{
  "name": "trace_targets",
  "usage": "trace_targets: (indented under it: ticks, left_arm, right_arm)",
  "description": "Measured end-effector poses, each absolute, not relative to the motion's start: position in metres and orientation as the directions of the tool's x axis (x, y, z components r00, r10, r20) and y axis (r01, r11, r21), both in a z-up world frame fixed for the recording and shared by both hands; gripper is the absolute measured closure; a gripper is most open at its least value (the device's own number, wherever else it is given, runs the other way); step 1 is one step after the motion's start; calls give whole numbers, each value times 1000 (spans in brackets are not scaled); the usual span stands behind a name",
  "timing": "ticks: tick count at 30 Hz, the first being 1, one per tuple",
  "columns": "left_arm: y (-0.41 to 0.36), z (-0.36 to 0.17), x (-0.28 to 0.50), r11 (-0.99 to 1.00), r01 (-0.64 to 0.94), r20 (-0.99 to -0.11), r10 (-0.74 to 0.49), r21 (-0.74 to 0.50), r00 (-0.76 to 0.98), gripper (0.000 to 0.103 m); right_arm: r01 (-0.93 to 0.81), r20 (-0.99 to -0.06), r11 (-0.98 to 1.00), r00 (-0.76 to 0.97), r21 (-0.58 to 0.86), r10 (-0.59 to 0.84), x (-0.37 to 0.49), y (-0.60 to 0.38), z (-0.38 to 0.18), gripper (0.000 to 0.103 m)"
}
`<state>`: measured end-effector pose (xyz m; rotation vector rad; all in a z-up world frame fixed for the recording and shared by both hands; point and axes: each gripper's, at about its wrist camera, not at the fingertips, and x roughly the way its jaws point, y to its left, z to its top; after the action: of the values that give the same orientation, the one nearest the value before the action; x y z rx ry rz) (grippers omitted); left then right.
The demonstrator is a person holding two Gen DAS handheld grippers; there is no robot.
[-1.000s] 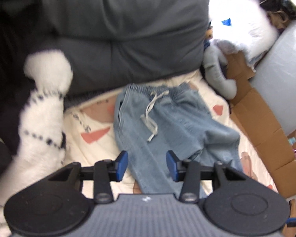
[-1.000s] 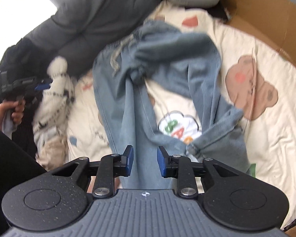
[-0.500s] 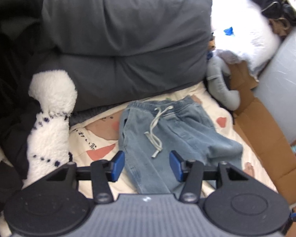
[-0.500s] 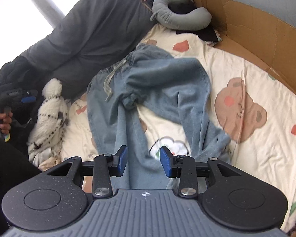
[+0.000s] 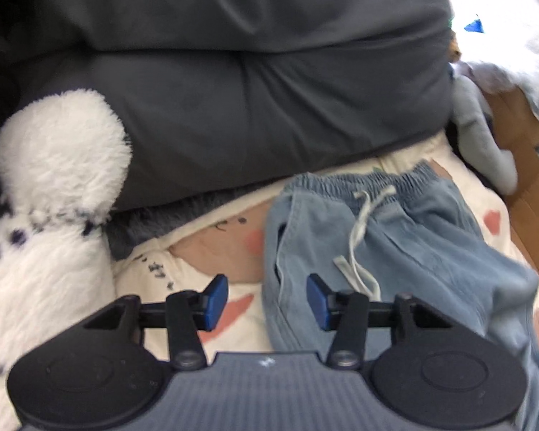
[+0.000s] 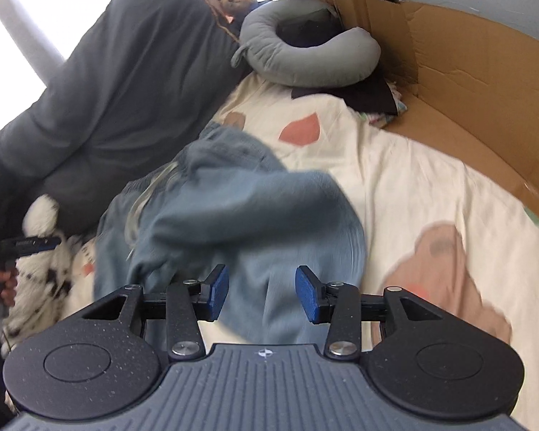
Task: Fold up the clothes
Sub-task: 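Move both grippers to the jeans waistband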
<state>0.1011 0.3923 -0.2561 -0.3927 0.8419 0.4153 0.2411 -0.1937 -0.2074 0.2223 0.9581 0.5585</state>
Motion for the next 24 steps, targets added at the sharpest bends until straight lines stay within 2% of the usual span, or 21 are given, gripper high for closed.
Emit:
trace_targets:
  ticks: [3,5,6,8,14,20,24]
  left_arm:
    - [404,-262,116,836,-517,-763,209,-184,611,55]
    - [411,-269,125,833,-518,-753,214,-192,623,68]
    - [415,-273,129,832,-519,-747,216,-196,629,79]
    - [422,-281,134,824,-524,-741,213,-213,637,87]
    - [439,-305,147,802,-535,-728,197,-265,656,87]
    - [458,-324,148,740,-552,-696,161,-384,700,86]
    - [461,-338,156,736,-551,-687,162,-394,708,85]
  right_arm:
    - [-359,-720,838,435,412,540,279,-179,-213,55]
    - [-373,-732,839,424,395,533,303,-165,-213,55]
    - [-380,-738,840,418,387,529,315,-158,-214,55]
    - [-395,-748,842,413,367,519,337,-144,-214,55]
    - [-410,-755,855,436,318,490,385,-97,-211,55]
    - [-416,-746,872,488,258,453,418,-52,-200,54]
    - [-429,-735,870,504,244,455,432,-28,-204,54]
